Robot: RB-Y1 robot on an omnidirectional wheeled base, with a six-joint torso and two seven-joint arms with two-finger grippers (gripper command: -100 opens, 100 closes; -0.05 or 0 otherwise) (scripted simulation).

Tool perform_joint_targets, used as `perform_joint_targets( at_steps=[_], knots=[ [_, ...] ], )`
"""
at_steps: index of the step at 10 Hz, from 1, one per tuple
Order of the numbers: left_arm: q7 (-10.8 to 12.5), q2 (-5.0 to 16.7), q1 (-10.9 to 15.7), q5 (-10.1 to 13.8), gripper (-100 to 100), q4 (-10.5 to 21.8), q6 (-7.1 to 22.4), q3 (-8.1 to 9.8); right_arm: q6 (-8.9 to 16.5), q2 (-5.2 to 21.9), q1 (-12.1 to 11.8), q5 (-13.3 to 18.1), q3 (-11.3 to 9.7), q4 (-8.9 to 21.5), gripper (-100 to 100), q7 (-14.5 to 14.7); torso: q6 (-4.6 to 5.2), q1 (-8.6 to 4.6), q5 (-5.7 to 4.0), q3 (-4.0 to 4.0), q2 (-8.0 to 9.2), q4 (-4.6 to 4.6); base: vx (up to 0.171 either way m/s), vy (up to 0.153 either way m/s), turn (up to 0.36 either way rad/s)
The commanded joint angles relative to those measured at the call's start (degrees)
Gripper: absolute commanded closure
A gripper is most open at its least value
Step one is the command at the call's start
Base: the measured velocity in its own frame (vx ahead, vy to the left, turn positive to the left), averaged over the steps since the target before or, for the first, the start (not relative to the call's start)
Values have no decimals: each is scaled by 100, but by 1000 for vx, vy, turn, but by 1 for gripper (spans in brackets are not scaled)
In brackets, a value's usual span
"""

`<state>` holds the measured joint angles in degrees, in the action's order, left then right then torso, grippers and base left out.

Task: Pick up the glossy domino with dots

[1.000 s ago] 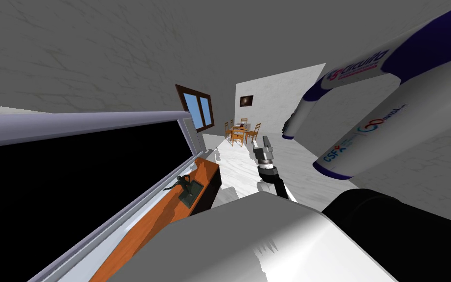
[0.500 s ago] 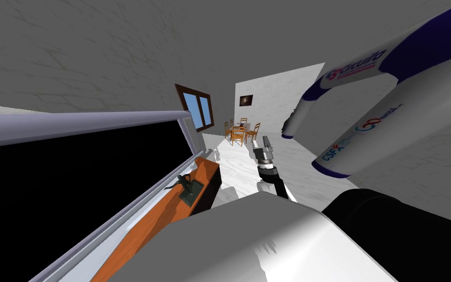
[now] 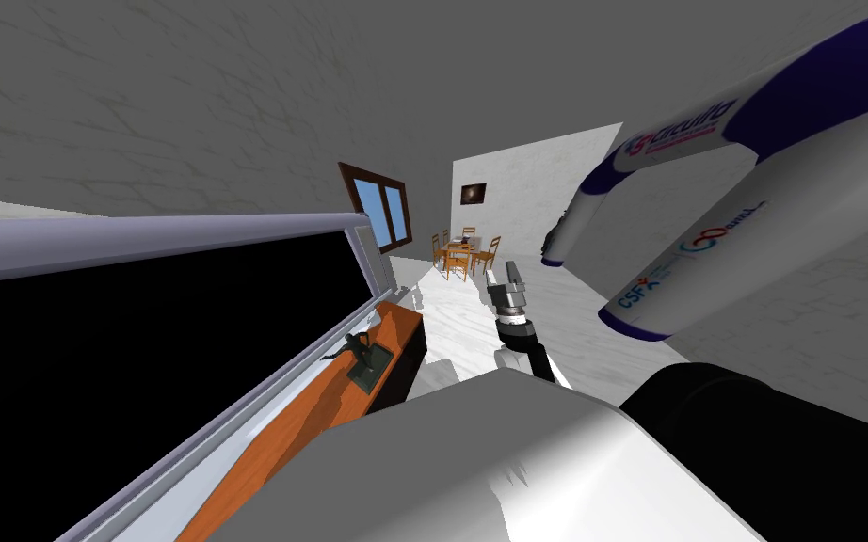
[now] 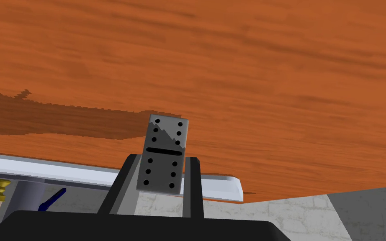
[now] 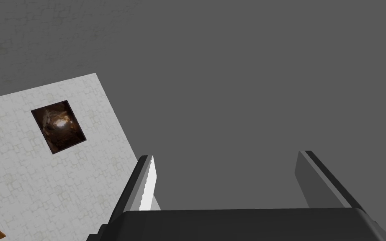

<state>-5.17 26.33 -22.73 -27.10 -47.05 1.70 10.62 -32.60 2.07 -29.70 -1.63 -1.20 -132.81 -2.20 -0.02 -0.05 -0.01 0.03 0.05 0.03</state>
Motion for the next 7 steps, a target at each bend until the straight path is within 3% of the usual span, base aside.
perform_joint_targets(
  at_steps=[1,3,4,5,7],
  knots=[
    [0,0,0,0,100,0,0,0,0,0,0,0,0,0,0,0,0,0,0,0,0,0,0,0,0],
    [0,-1,2,0,100,-1,-1,-1,0,0,0,0,0,0,0,0,-2,1,0,0,1,-1,0,0,0],
    [0,-1,2,0,0,-2,-1,-1,0,0,0,0,0,0,0,0,-2,1,0,0,1,-1,0,0,0],
    [72,47,-158,13,100,-77,-83,5,0,0,0,0,0,0,0,0,-2,1,-1,0,1,-1,10,-8,44],
    [186,142,-383,56,100,-213,-149,-37,0,0,-1,0,0,0,0,0,-12,-5,-2,-2,1,-5,21,-22,55]
  ],
)
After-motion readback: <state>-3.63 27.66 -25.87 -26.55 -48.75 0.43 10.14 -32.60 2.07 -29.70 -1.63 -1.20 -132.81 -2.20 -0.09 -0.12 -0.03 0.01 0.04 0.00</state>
